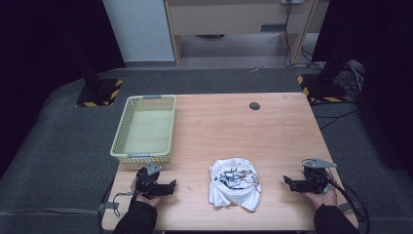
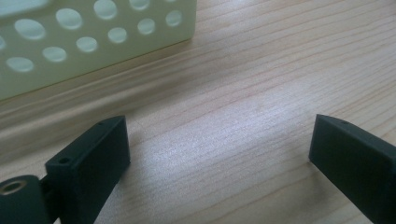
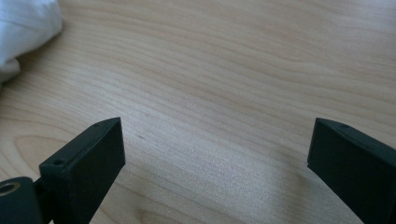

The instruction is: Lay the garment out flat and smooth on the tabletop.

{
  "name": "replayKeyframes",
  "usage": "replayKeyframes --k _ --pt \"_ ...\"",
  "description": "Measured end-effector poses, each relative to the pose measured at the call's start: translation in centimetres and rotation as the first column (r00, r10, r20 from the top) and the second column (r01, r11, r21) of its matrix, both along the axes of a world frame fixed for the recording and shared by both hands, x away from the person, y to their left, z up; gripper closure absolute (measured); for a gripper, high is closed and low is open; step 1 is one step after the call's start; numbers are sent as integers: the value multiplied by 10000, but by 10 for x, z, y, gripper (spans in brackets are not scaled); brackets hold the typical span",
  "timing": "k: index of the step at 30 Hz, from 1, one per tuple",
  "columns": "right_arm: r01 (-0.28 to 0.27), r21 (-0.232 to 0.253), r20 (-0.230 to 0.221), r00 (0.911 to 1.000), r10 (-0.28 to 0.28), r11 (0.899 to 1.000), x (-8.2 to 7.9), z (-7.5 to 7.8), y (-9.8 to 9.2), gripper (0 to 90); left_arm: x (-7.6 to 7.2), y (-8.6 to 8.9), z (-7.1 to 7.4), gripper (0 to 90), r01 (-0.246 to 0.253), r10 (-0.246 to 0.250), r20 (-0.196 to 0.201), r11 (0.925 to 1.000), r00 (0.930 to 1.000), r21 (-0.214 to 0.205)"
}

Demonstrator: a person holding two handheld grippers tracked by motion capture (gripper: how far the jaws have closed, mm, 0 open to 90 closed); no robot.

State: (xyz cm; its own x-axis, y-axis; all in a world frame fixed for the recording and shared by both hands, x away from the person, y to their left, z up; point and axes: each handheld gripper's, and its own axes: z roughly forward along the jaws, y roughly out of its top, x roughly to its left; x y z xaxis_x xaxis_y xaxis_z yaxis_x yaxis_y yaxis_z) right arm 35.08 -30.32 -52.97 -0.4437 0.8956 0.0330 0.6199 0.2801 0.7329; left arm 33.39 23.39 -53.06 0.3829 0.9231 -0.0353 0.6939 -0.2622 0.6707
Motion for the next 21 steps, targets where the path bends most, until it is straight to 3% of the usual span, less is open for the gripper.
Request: replayKeyframes --k 3,7,14,21 --pt "42 206 170 9998 -46 9998 -2 4 -3 40 -1 1 3 64 -118 111 -206 9994 9997 -316" --pt "71 394 278 9996 -82 9992 -3 8 -5 40 -2 1 6 72 -108 97 -191 9985 9998 -539" --pt "-19 468 430 9991 -1 9989 -4 15 -6 39 -9 3 20 73 -197 215 193 9958 9996 -893" --pt "-154 458 594 9982 127 9988 -7 21 -5 49 -14 -4 29 73 94 -51 403 9942 9992 -1072"
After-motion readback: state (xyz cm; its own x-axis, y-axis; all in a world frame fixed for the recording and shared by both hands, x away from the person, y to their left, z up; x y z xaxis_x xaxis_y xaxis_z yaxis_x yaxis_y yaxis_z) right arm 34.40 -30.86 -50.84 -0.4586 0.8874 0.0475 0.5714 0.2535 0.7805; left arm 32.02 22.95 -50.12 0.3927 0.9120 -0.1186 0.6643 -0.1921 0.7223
